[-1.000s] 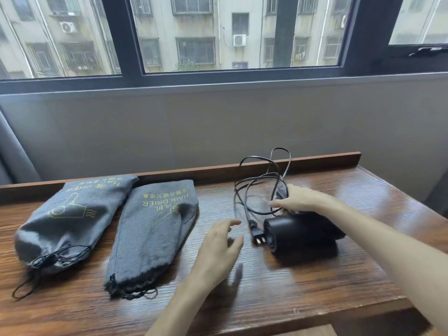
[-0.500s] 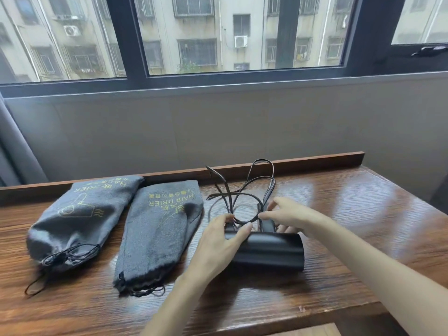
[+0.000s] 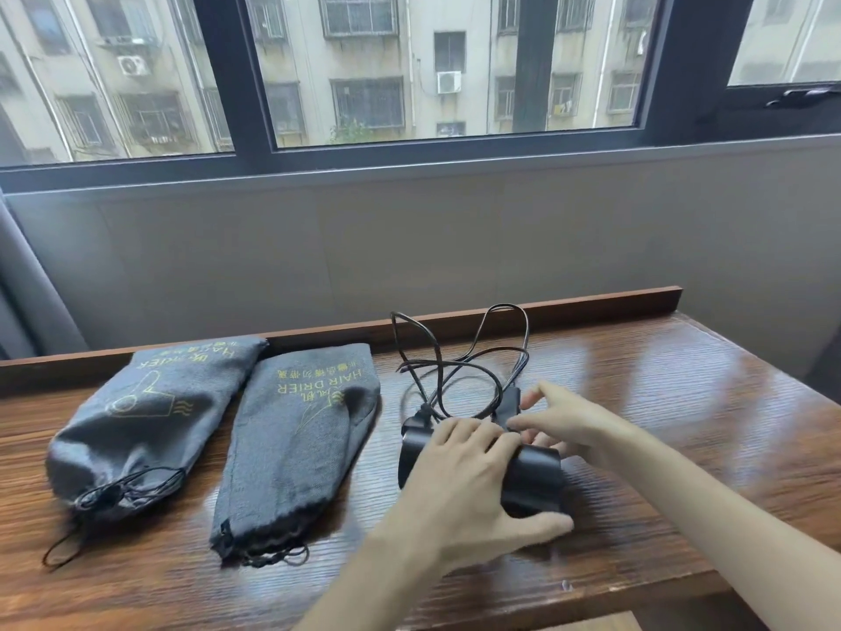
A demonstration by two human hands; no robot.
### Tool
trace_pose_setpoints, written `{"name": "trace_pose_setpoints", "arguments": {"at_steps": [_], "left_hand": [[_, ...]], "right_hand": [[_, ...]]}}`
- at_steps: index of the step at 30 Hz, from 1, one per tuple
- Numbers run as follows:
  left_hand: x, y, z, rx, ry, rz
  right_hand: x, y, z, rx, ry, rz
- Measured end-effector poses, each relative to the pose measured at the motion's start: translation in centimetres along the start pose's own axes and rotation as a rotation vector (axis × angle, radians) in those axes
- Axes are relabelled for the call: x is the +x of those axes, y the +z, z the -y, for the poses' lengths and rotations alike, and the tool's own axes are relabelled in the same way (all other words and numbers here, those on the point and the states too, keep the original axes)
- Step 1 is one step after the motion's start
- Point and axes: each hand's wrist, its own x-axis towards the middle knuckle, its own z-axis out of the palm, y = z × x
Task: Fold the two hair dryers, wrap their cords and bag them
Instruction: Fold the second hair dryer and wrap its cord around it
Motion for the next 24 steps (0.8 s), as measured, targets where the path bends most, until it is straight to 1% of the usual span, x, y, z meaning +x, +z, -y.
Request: {"name": "trace_pose_setpoints", "arguments": {"at_steps": [1, 3, 6, 9, 11, 13, 16, 18, 21, 22, 24], "left_hand": [[0.1, 0.0, 0.4, 0.001, 0.023, 0.073], [0.4, 0.3, 1.4, 0.010, 0.068, 0.141], [1.0, 0.9, 2.6, 0.072, 0.122, 0.140], [1.2, 1.0, 3.4, -0.004, 0.127, 0.120], [0.7, 0.1, 3.8, -0.202, 0.095, 0.083], [0.1, -1.8, 4.0, -0.522, 0.023, 0.009], [-0.9, -4.9, 4.6, -0.947, -0.123, -0.111], [-1.4, -6.0, 5.4, -1.213, -0.195, -0.225], [-2.2, -6.0, 6.8, -1.610, -0.386, -0.350], [-2.5, -6.1, 7.1, -1.733, -0.455, -0.374], [-3.0, -6.2, 7.5, -1.880, -0.573, -0.406]], "right_hand": [[0.1, 0.0, 0.0, 0.009, 0.009, 0.002], [0.2, -0.2, -0.1, 0.029, 0.021, 0.005], [0.3, -0.5, -0.4, 0.075, 0.015, 0.021], [0.1, -1.1, -0.6, 0.058, -0.048, 0.008], [0.5, -1.6, -0.9, 0.066, -0.137, -0.053], [1.0, -2.1, -1.6, 0.060, -0.253, -0.131], [1.4, -2.3, -2.2, -0.024, -0.397, -0.212], [1.3, -1.9, -1.8, -0.110, -0.507, -0.281], [1.1, -0.8, 0.0, -0.139, -0.740, -0.454], [1.0, -0.4, 0.7, -0.188, -0.822, -0.520], [1.0, 0.3, 2.2, -0.406, -0.934, -0.654]]}}
